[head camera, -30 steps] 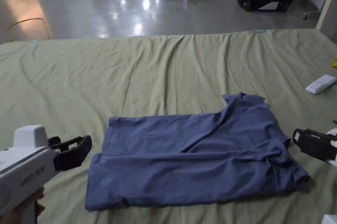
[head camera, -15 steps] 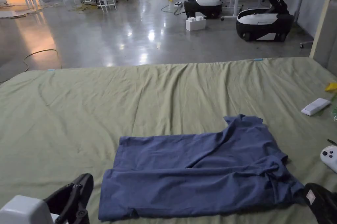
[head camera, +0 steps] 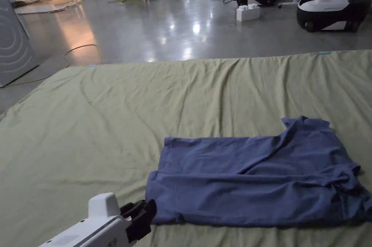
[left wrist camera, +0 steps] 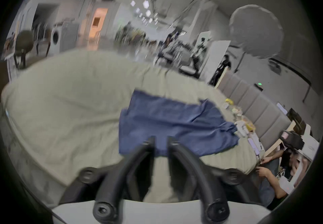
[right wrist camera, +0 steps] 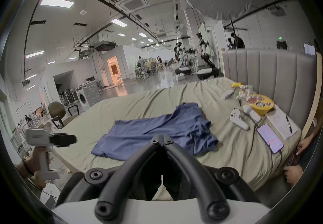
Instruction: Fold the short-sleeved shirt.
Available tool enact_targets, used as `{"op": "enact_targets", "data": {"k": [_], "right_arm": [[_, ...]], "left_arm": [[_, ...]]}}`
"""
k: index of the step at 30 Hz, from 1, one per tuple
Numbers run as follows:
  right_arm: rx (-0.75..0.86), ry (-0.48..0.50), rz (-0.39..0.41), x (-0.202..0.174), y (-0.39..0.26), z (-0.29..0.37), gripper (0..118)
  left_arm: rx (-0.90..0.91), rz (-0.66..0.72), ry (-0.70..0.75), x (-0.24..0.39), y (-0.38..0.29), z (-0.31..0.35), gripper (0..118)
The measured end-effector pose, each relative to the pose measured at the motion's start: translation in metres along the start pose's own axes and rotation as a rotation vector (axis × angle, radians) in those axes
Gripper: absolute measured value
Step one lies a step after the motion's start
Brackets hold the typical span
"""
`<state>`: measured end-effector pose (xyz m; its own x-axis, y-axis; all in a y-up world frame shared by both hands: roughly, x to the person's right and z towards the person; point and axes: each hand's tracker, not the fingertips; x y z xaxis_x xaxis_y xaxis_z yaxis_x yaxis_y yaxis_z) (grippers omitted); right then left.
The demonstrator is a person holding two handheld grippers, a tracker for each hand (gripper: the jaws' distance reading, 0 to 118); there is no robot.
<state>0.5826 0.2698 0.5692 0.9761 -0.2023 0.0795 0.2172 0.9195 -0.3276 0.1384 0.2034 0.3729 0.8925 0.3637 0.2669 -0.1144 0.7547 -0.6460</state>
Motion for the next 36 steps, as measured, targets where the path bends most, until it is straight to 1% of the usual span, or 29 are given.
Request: {"op": "enact_targets", "data": {"k": [1,2,3,6,8,9,10,11,12,13,14,15,16,17,19,21,22,24,25,27,29,30,32,33,34,35,36], "right_arm": [[-0.007,-0.007,0.002,0.004,-0.007,0.0,0],[-0.021,-0.018,0.002,0.007,-0.01,0.0,0],[-0.042,-0.029,-0.001,0.011,-0.013,-0.001,0],[-0.078,-0.057,-0.018,0.021,-0.021,0.0,0],[-0.096,-0.071,-0.033,0.029,-0.024,-0.002,0],[-0.104,-0.081,-0.04,0.031,-0.026,-0.003,0],[-0.115,-0.09,-0.045,0.034,-0.028,-0.005,0],[-0.127,-0.096,-0.047,0.037,-0.029,-0.007,0],[-0.137,-0.102,-0.046,0.04,-0.031,-0.009,0],[-0.146,-0.107,-0.045,0.039,-0.031,-0.011,0],[-0.157,-0.111,-0.047,0.04,-0.031,-0.013,0],[-0.164,-0.111,-0.05,0.041,-0.032,-0.016,0],[-0.168,-0.109,-0.053,0.043,-0.032,-0.02,0],[-0.174,-0.105,-0.059,0.048,-0.034,-0.025,0],[-0.188,-0.105,-0.061,0.056,-0.031,-0.043,0],[-0.19,-0.107,-0.063,0.069,-0.024,-0.073,2],[-0.199,-0.107,-0.078,0.078,-0.022,-0.091,15],[-0.261,-0.127,-0.138,0.102,-0.024,-0.138,61],[-0.309,-0.139,-0.156,0.116,-0.027,-0.16,73],[-0.362,-0.213,-0.185,0.138,-0.035,-0.199,71],[-0.433,-0.271,-0.192,0.156,-0.044,-0.232,71],[-0.453,-0.297,-0.178,0.16,-0.049,-0.243,71],[-0.51,-0.294,-0.159,0.162,-0.057,-0.256,61],[-0.484,-0.307,-0.1,0.157,-0.058,-0.253,53],[-0.463,-0.291,-0.049,0.151,-0.054,-0.25,31],[-0.475,-0.288,-0.003,0.147,-0.05,-0.248,11],[-0.475,-0.312,0.034,0.144,-0.047,-0.247,11]], "left_arm": [[-0.032,0.014,0.001,-0.01,-0.001,-0.016,68],[-0.073,0.039,0.025,-0.016,-0.001,-0.037,79],[-0.094,0.083,0.053,-0.024,0.0,-0.054,78],[-0.122,0.149,0.111,-0.039,0.005,-0.093,78],[-0.162,0.145,0.109,-0.043,0.009,-0.116,78],[-0.181,0.145,0.15,-0.042,0.012,-0.126,77],[-0.177,0.143,0.145,-0.04,0.013,-0.13,76],[-0.174,0.123,0.126,-0.039,0.013,-0.136,76],[-0.208,0.084,0.141,-0.035,0.013,-0.144,75],[-0.234,0.054,0.192,-0.029,0.012,-0.15,70],[-0.238,-0.018,0.255,-0.021,0.009,-0.152,57],[-0.238,-0.102,0.287,-0.016,0.005,-0.152,40],[-0.233,-0.123,0.254,-0.016,0.005,-0.15,21],[-0.245,-0.074,0.198,-0.017,0.006,-0.149,13],[-0.266,-0.065,0.219,-0.015,0.006,-0.151,11],[-0.306,-0.111,0.228,-0.012,0.006,-0.159,11],[-0.322,-0.141,0.23,-0.012,0.006,-0.162,11],[-0.343,-0.198,0.226,-0.01,0.007,-0.164,11],[-0.341,-0.198,0.222,-0.01,0.007,-0.164,11],[-0.341,-0.183,0.218,-0.012,0.007,-0.163,11],[-0.336,-0.17,0.213,-0.012,0.007,-0.163,11],[-0.333,-0.168,0.211,-0.014,0.007,-0.163,11],[-0.33,-0.171,0.207,-0.015,0.006,-0.162,11],[-0.328,-0.173,0.205,-0.015,0.005,-0.162,11],[-0.327,-0.175,0.205,-0.013,0.006,-0.161,11],[-0.327,-0.178,0.203,-0.012,0.006,-0.16,11],[-0.329,-0.185,0.198,-0.012,0.007,-0.16,10]]}}
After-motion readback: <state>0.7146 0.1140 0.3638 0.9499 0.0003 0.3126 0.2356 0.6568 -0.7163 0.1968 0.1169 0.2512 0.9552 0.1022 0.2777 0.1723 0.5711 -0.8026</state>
